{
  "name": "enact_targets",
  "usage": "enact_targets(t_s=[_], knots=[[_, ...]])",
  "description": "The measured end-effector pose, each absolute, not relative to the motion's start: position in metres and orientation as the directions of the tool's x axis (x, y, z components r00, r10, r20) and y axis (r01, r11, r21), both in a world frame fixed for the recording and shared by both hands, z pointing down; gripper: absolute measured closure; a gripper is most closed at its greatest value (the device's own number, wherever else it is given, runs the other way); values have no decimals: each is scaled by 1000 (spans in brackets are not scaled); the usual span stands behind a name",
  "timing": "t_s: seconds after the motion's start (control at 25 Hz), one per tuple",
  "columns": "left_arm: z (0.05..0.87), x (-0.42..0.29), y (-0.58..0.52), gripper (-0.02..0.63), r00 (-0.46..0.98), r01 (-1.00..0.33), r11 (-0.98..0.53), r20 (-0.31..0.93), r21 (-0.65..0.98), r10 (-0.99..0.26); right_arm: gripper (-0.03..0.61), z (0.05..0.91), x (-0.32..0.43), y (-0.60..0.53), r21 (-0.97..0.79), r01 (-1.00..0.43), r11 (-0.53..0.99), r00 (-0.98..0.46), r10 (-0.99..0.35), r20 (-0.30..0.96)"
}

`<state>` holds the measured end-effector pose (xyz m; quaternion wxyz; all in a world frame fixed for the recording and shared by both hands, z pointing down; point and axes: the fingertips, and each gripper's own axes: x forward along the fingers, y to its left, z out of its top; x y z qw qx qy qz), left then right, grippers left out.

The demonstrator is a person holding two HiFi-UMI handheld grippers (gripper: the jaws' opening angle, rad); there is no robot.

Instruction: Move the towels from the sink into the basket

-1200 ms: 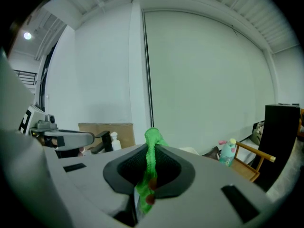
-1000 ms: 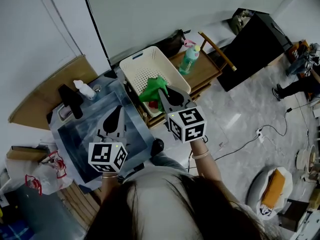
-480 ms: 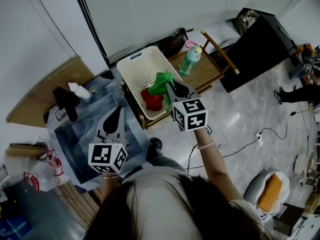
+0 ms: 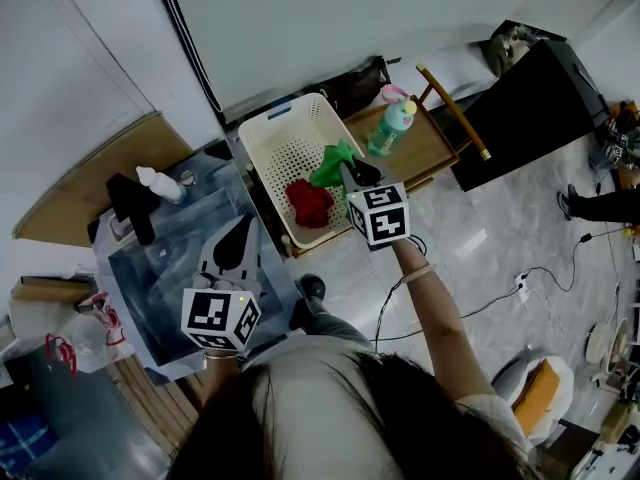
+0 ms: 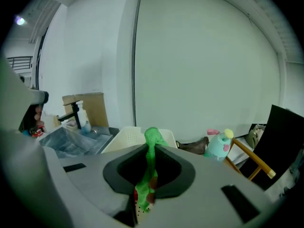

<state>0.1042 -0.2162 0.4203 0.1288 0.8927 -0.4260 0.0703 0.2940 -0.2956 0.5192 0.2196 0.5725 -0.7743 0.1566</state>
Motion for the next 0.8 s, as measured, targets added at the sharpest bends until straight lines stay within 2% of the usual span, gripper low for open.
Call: enact_targets(t_s=[0.36,0.8], knots=[[426,108,-221,603,613,-790,-591,262,165,-746,524,591,295,-315,47,-935,351,-226,-695,682],[435,112,-219,603,612,-790,-589,292,171,-735,517,635,295,-327,51,-911,410,-211,-568,795]])
